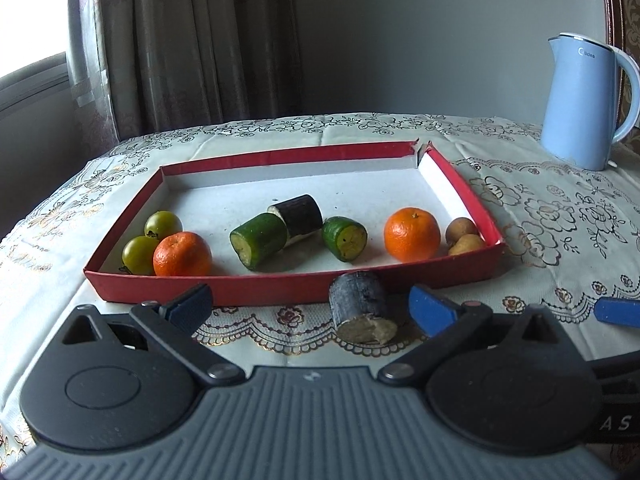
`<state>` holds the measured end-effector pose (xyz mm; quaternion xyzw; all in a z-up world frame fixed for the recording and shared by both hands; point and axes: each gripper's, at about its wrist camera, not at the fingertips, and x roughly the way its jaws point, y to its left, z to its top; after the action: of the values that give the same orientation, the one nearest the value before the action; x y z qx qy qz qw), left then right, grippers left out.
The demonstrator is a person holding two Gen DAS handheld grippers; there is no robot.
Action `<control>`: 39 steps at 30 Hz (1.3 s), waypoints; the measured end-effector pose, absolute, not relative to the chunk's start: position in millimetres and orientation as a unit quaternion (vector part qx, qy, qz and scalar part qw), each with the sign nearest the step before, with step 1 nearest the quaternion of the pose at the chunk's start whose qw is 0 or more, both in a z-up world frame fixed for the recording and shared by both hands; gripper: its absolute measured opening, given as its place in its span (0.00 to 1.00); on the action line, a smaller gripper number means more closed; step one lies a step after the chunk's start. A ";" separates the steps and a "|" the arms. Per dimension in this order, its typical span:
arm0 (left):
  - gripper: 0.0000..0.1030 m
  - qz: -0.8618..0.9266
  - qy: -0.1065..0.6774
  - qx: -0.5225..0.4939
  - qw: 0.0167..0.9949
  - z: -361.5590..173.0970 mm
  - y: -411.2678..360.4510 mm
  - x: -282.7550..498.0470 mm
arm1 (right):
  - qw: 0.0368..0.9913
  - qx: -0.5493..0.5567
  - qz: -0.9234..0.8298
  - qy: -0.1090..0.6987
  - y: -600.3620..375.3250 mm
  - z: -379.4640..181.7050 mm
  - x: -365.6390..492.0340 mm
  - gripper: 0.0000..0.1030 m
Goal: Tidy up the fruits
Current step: 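Move the open left gripper toward the dark eggplant chunk beside the tray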
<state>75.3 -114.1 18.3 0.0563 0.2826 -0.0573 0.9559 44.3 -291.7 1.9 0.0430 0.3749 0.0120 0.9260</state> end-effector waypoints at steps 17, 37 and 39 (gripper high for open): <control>1.00 -0.043 0.349 0.037 0.935 -0.2 -115.4 100.3 | 0.926 0.022 0.014 0.376 -300.7 0.2 36.3 1.00; 0.93 -0.070 0.343 0.018 0.937 -0.1 -110.4 97.4 | 0.927 0.026 0.011 0.374 -301.0 0.0 37.2 1.00; 0.90 -0.073 0.341 0.012 0.937 0.6 -108.7 96.2 | 0.927 0.025 0.011 0.374 -300.8 -0.4 37.5 1.00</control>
<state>96.2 -108.7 0.6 0.0120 0.3406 -0.0726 0.9373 37.5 -300.8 -0.4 0.0247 0.3744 0.0108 0.9269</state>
